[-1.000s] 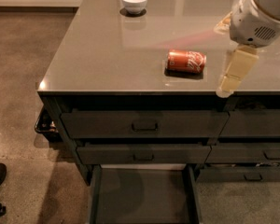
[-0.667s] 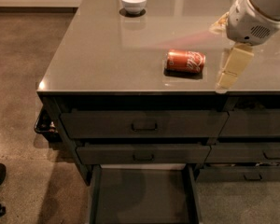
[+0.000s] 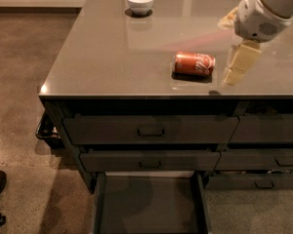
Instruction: Place coke can into bottom drawer
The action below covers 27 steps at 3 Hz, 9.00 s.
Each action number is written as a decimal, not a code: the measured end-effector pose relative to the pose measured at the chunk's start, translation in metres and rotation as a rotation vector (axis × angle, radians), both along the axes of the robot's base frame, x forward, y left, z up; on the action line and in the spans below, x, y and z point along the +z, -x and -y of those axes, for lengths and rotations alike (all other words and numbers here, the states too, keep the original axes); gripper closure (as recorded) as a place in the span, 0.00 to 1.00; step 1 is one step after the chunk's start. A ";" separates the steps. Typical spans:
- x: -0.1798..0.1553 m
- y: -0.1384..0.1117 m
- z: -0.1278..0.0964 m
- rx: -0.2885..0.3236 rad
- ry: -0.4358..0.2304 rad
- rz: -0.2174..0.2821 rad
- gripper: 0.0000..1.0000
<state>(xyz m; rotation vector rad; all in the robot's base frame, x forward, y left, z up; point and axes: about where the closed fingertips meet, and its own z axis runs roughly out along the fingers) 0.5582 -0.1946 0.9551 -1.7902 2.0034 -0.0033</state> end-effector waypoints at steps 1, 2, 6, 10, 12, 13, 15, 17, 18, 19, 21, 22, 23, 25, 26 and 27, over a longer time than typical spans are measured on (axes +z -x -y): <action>-0.001 -0.032 0.008 -0.012 -0.014 0.046 0.00; -0.007 -0.059 0.011 -0.021 -0.042 0.070 0.00; -0.047 -0.103 -0.005 0.002 -0.150 0.043 0.00; -0.097 -0.132 -0.016 0.034 -0.209 -0.065 0.05; -0.097 -0.132 -0.016 0.035 -0.210 -0.066 0.47; -0.097 -0.132 -0.016 0.035 -0.210 -0.066 0.70; -0.093 -0.091 -0.033 0.139 -0.212 -0.071 1.00; -0.102 -0.061 -0.041 0.218 -0.224 -0.105 1.00; -0.090 -0.036 -0.033 0.236 -0.193 -0.071 1.00; -0.054 -0.002 -0.033 0.205 -0.118 0.006 1.00; -0.076 0.018 -0.040 0.167 -0.167 -0.051 1.00; -0.117 0.064 -0.071 0.148 -0.278 -0.185 1.00; -0.148 0.095 -0.116 0.243 -0.395 -0.327 1.00; -0.176 0.099 -0.119 0.228 -0.402 -0.312 1.00; -0.269 0.126 -0.129 0.152 -0.384 -0.306 1.00; -0.269 0.126 -0.129 0.152 -0.384 -0.306 1.00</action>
Offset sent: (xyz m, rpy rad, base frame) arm 0.0933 -0.0190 -0.0145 0.0812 -0.1024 -0.0365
